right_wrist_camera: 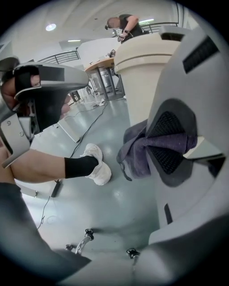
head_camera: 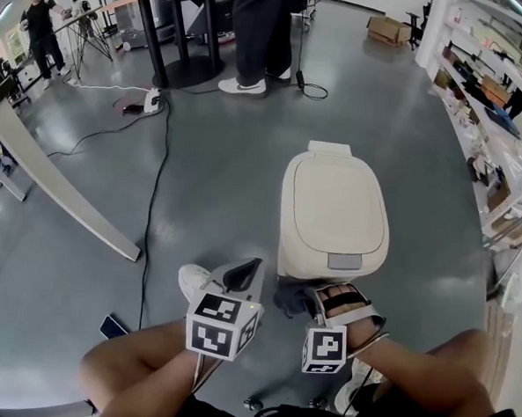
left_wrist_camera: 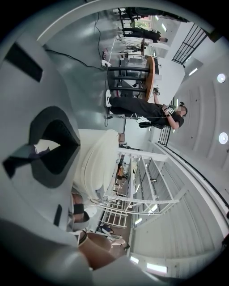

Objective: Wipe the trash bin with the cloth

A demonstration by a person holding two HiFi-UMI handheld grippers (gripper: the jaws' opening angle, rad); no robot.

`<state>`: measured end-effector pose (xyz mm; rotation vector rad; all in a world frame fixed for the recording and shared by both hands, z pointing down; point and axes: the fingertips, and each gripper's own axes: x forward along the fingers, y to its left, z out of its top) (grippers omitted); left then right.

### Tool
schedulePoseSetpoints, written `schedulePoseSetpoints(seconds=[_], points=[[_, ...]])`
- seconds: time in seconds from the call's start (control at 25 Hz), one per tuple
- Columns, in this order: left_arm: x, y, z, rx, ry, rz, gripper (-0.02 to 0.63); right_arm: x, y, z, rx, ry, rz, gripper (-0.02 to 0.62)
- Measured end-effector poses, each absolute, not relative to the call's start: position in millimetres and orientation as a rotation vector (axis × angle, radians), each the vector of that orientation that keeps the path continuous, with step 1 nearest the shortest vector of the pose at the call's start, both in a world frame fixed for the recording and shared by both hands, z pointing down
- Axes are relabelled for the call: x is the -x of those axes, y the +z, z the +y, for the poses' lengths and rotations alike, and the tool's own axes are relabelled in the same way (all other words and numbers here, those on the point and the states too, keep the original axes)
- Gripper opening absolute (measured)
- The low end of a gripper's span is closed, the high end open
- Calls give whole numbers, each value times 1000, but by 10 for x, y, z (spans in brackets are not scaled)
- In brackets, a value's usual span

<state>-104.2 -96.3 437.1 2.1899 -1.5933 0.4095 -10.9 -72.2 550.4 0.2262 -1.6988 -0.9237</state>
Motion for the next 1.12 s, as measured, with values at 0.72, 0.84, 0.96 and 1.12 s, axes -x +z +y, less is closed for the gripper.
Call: schedulePoseSetpoints(seconds=[0.72,0.84,0.96,1.12], points=[[515,4481,-1035,-2261,497,-1510,0,-809,5578,-1007,-347,-862,-1601,52],[472,4509,-1044,-2283,559,-1520,0,-957,5633,-1068,-359,-855,-1576,52],[449,4563,-1025,-2300,600,-1515,0,-1079,5692,-1121,-364,-855,-1550,52],[444,4564,-1028,-2299,579,-1512,0,-1212,5723,-1191,-374,-876,-1512,52]])
